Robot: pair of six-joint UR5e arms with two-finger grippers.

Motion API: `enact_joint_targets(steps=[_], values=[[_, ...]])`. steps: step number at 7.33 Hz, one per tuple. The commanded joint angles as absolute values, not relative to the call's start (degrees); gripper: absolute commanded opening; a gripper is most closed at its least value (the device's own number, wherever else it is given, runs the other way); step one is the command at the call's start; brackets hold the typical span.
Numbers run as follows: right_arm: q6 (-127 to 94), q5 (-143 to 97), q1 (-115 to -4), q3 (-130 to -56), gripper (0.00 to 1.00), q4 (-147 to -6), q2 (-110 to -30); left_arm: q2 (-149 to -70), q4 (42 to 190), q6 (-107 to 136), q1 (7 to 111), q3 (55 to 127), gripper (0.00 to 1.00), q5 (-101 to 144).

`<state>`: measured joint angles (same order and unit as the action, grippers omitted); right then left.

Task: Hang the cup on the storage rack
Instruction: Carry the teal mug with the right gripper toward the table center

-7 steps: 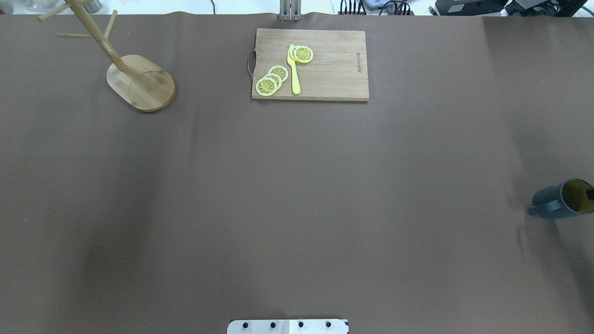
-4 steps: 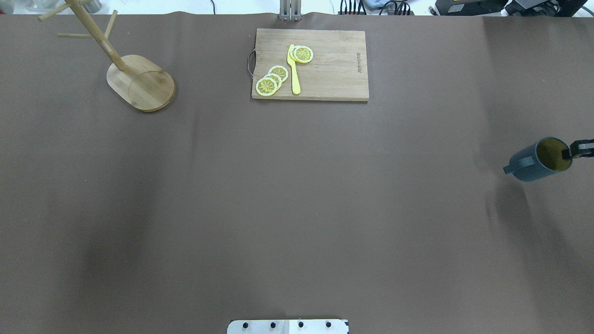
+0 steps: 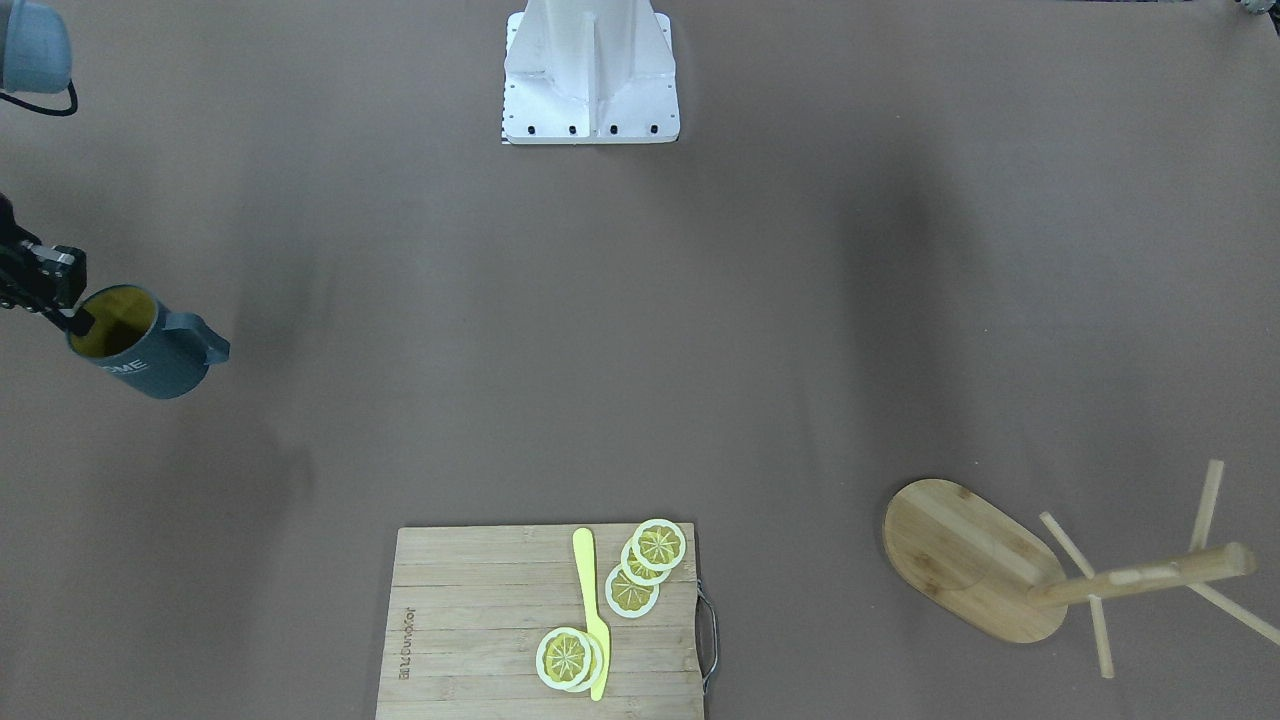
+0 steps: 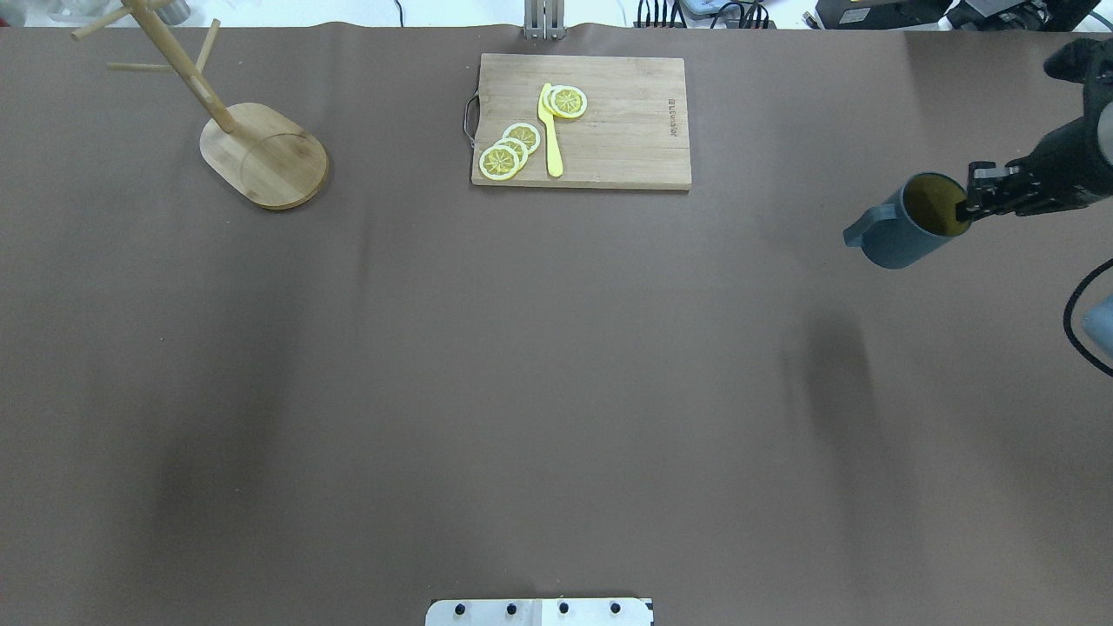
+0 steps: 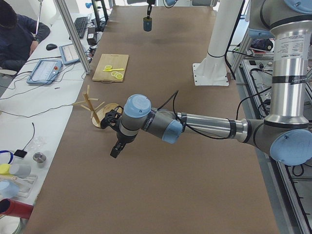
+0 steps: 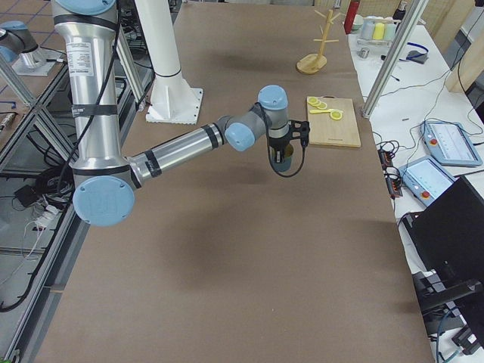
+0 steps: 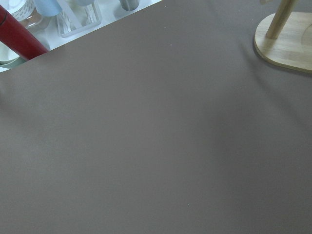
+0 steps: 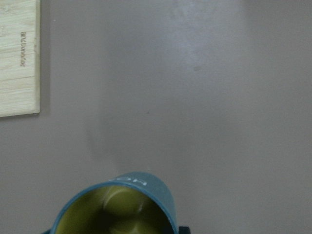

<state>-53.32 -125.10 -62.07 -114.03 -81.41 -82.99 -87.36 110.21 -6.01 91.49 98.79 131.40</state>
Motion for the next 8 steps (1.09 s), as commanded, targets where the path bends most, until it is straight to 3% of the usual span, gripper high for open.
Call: enact_joint_targets(steps=[1,4,8], values=[[-62.19,-119.04,-53.40,-117.07,0.00,-94.95,-71.51,-87.36,110.13,-5.98,91.49,98.79,0.99,131.40],[-74.91,-110.51,-39.95,-113.76,0.00,-100.90,-59.98,-87.45,110.04,-5.98,91.49,98.70,0.99,131.31],[-95.95,-101.62,-28.49,-99.26,0.00,-100.64,-45.99,-87.63,110.04,-5.89,91.41,98.35,0.99,131.40]])
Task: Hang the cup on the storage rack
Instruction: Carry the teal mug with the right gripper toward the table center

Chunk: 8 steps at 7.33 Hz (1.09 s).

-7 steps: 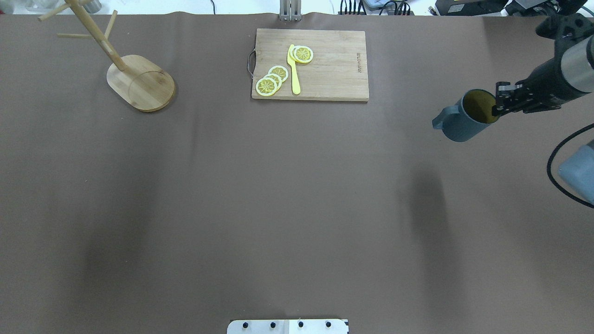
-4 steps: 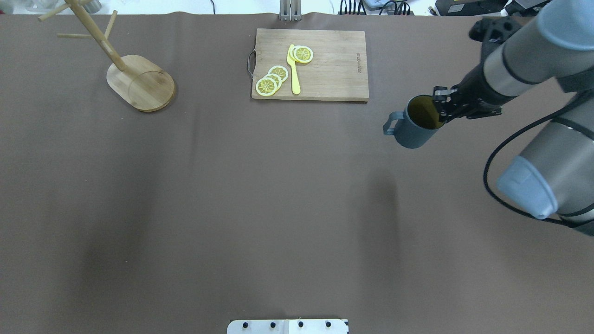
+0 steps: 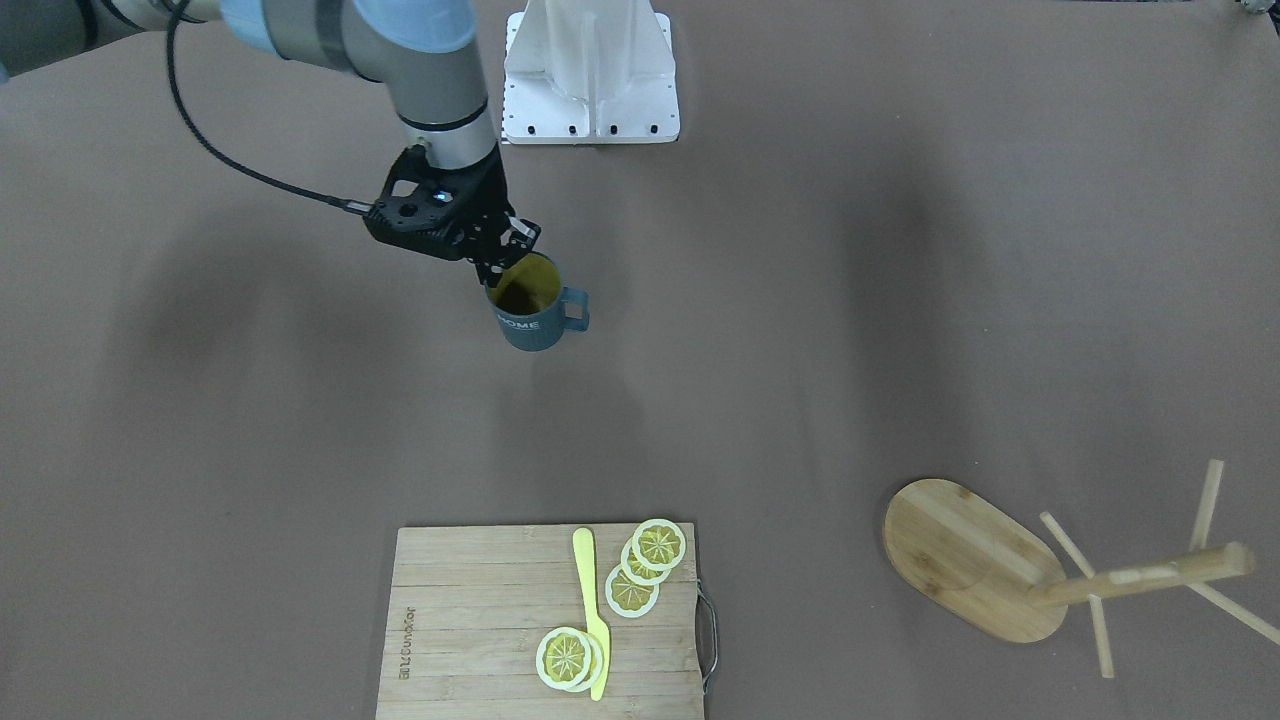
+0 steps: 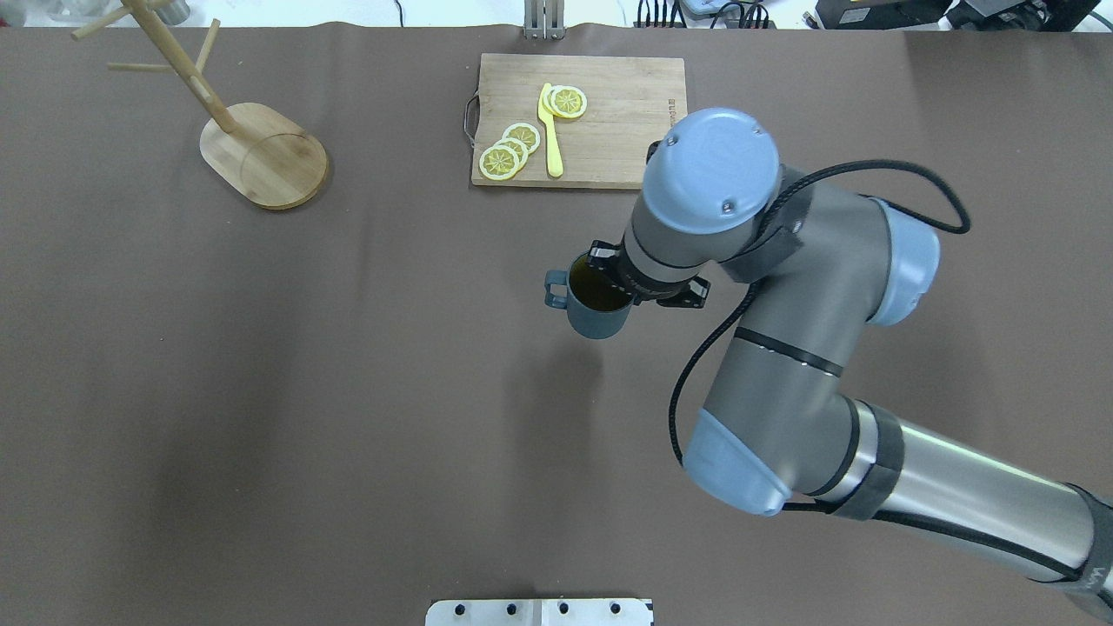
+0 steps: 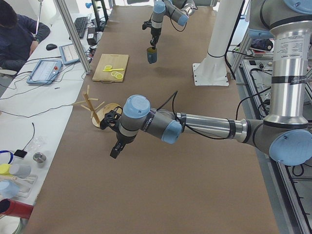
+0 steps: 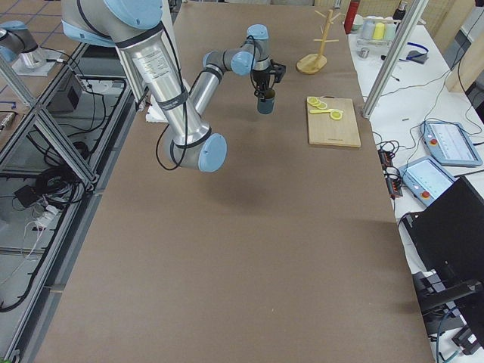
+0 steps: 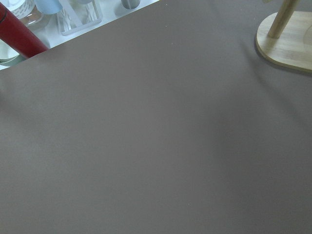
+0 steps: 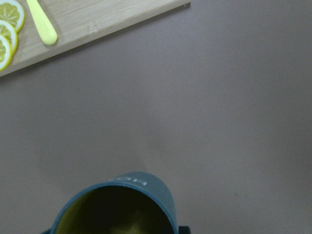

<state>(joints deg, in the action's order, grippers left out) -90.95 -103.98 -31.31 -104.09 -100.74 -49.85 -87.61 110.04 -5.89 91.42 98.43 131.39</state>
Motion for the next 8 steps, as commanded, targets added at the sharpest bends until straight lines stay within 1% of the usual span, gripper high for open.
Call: enact_joint_targets(steps=[1,3,6,7,8], values=[[-97.54,-100.99,-27.43,-97.23,0.00,-100.46,-44.92,-87.63,110.04,-5.89,91.41,98.18,0.99,131.40],[-98.69,-98.70,-25.93,-95.72,0.00,-98.80,-45.00,-87.63,110.13,-5.80,91.41,98.09,0.99,131.40],[-98.44,-98.79,-25.75,-95.45,0.00,-97.91,-45.00,-87.80,110.04,-5.80,91.41,98.00,0.99,131.40],[-97.31,-98.62,-25.75,-95.45,0.61,-97.13,-45.26,-87.80,110.04,-5.80,91.41,98.00,0.99,131.40],[-95.90,-97.92,-25.75,-96.06,1.00,-97.12,-45.18,-87.80,110.04,-5.80,91.32,97.91,0.99,131.40]])
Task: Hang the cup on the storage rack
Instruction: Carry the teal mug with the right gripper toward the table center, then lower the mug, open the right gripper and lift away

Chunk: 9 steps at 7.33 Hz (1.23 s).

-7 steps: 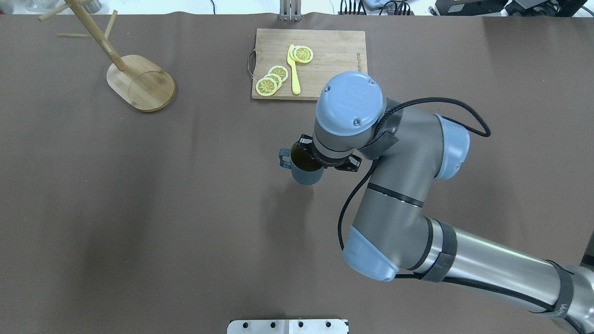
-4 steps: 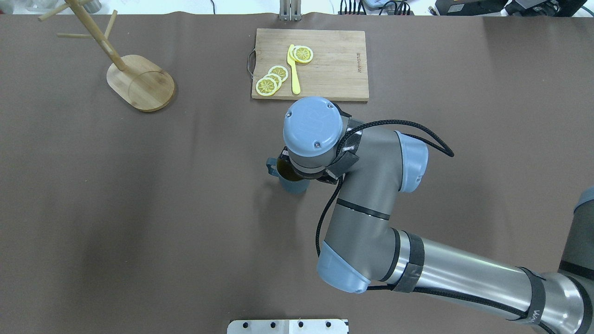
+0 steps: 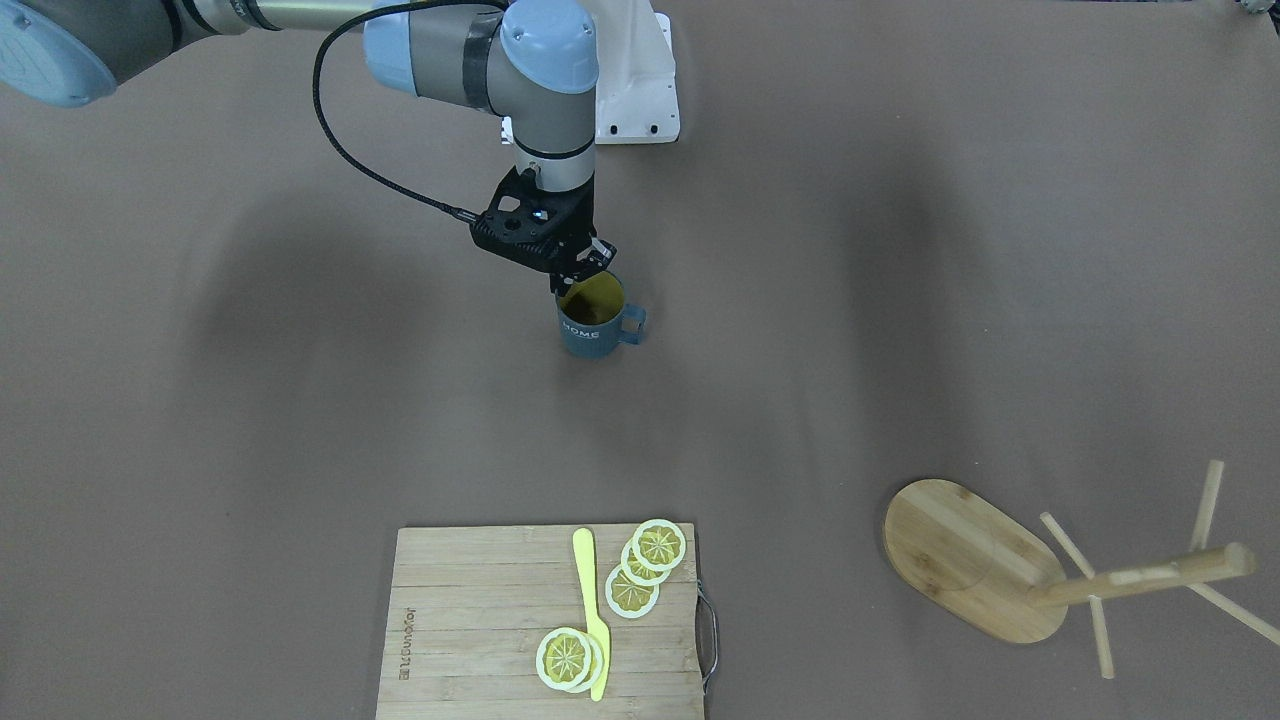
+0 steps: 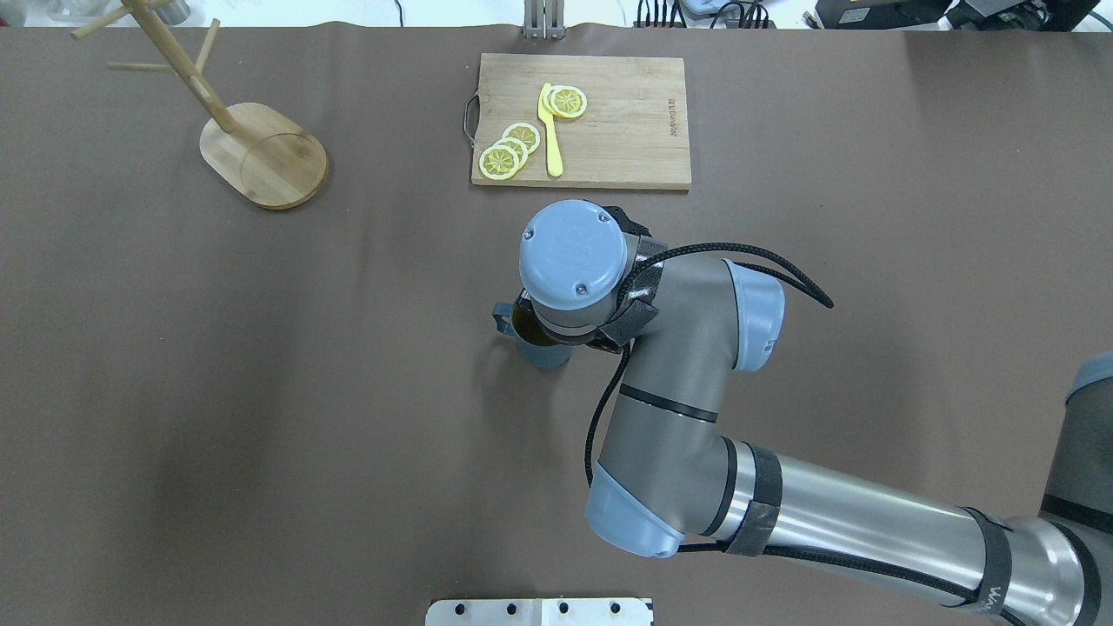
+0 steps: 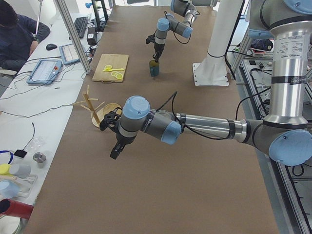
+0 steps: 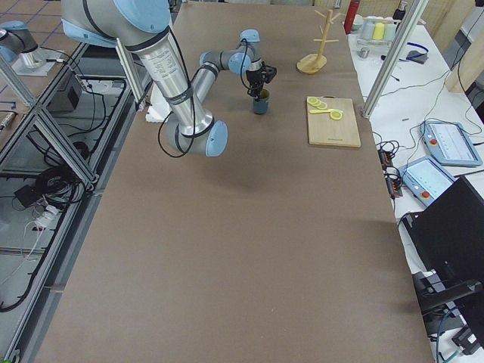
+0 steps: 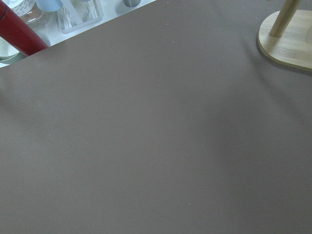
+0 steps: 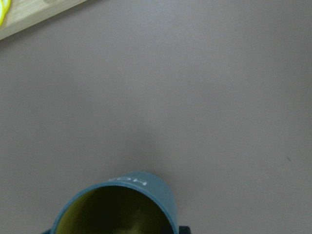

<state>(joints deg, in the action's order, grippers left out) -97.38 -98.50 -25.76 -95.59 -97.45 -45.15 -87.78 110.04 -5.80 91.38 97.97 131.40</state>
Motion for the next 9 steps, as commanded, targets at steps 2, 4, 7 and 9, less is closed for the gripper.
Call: enact_joint_targets(steps=[2,4,7,9], values=[[-94.06,-96.15,-25.93,-98.16,1.00,-97.12,-45.26,-87.80,110.04,-5.89,91.32,97.91,0.99,131.40],[-89.94,-96.94,-29.33,-100.71,1.00,-97.21,-45.87,-87.89,111.61,-5.98,90.62,98.00,0.99,131.40],[-78.19,-102.81,-38.02,-104.04,1.00,-96.86,-52.18,-87.89,120.62,-5.71,84.59,98.09,0.99,133.15],[-69.74,-106.16,-43.04,-104.15,1.00,-95.11,-56.84,-88.24,130.20,3.34,77.02,98.78,0.99,133.07]])
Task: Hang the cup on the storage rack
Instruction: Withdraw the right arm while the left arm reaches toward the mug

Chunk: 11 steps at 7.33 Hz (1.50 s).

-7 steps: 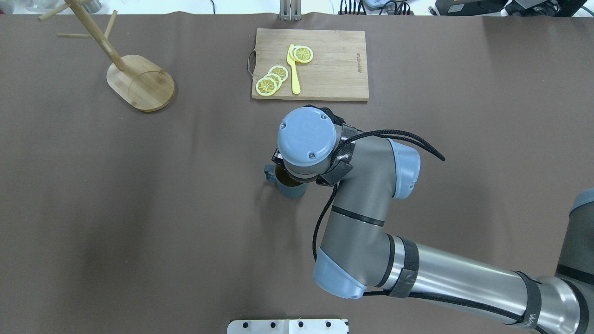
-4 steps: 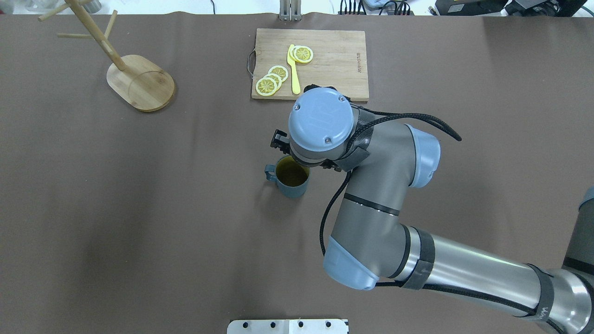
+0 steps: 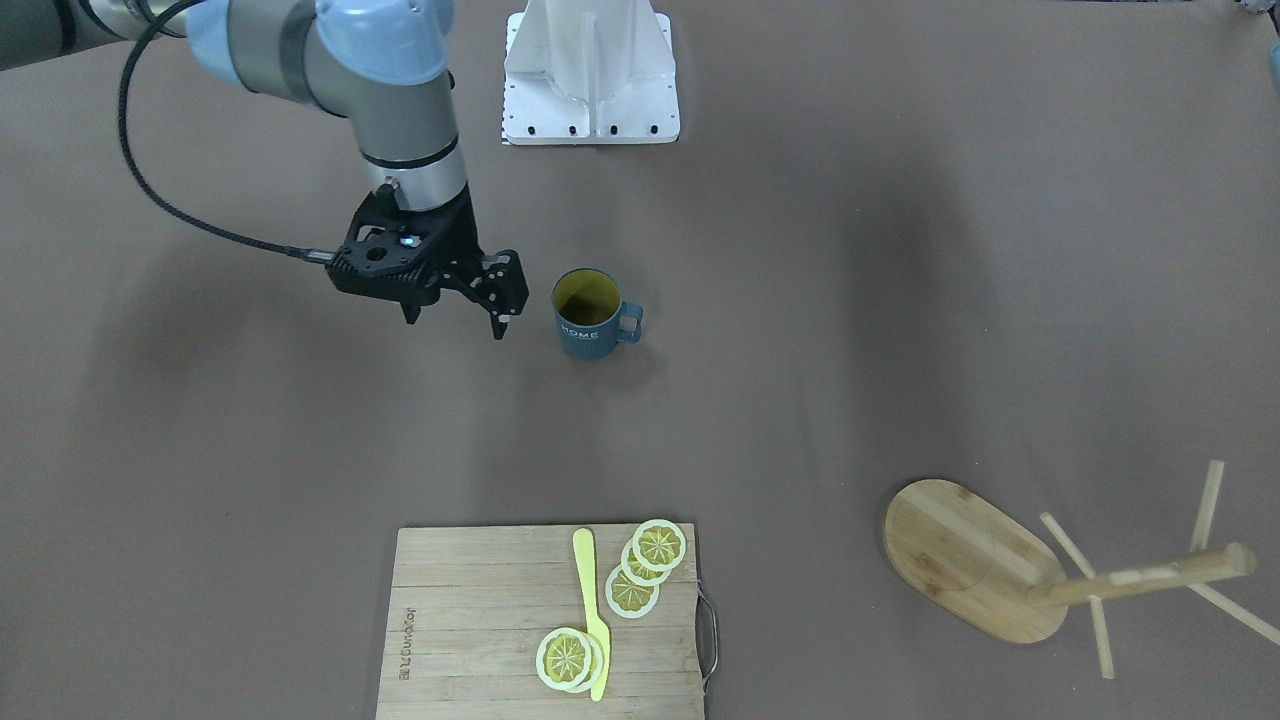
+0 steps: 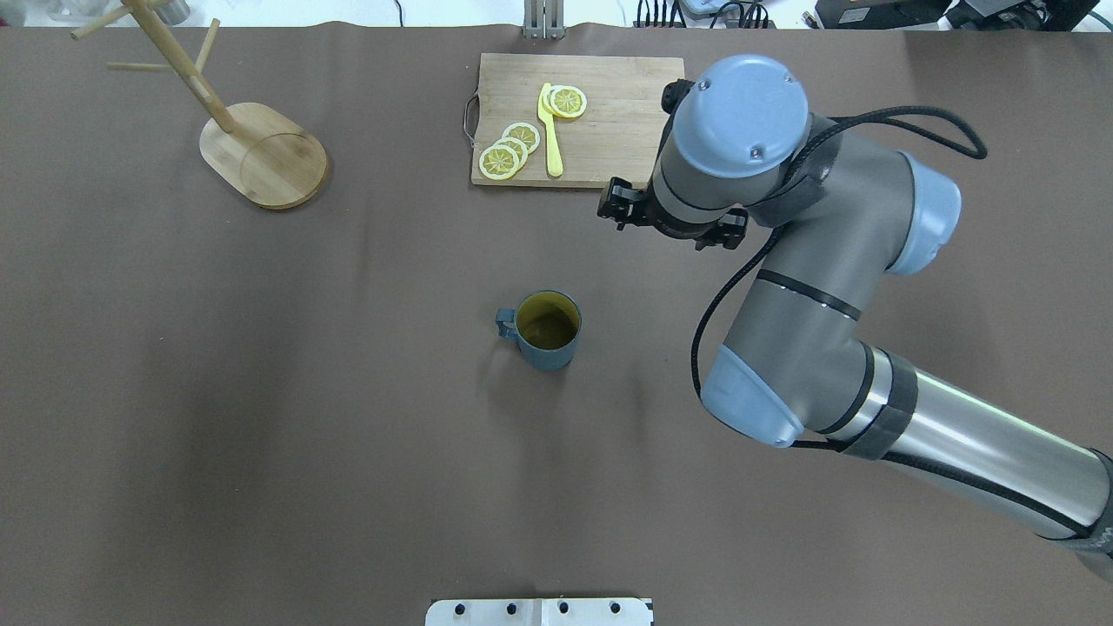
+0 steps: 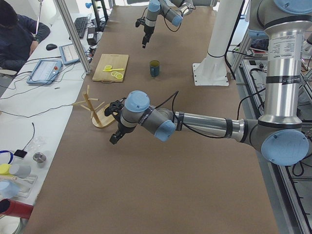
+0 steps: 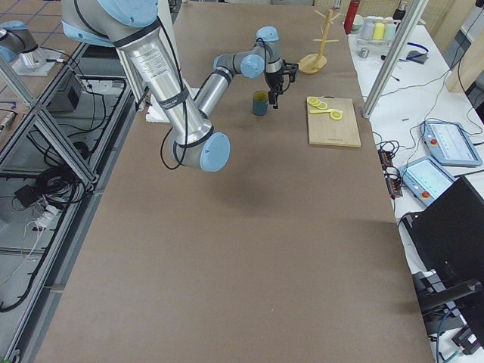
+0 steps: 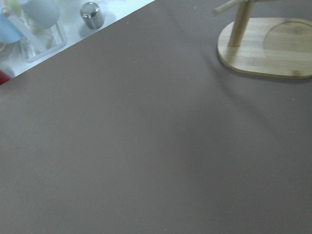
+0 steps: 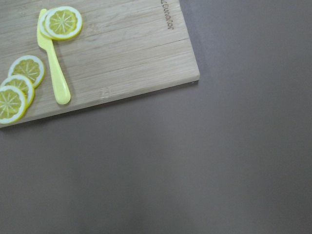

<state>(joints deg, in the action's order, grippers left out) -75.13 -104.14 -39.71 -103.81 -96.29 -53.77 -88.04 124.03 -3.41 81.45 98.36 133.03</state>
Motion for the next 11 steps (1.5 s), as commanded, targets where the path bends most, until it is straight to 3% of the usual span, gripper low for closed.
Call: enact_joint_targets(steps=[1,7,11], values=[[-65.43,-108.43,-46.20,-104.15,1.00,-94.75,-58.61,-88.33,139.04,14.74,72.38,98.18,0.99,131.67],[-27.58,-123.20,-68.17,-103.45,1.00,-94.83,-74.23,-93.32,144.49,33.97,54.26,101.07,0.99,117.10],[-8.39,-126.72,-79.07,-102.40,1.00,-94.92,-85.85,-99.40,144.32,41.56,34.68,101.51,0.99,95.50]])
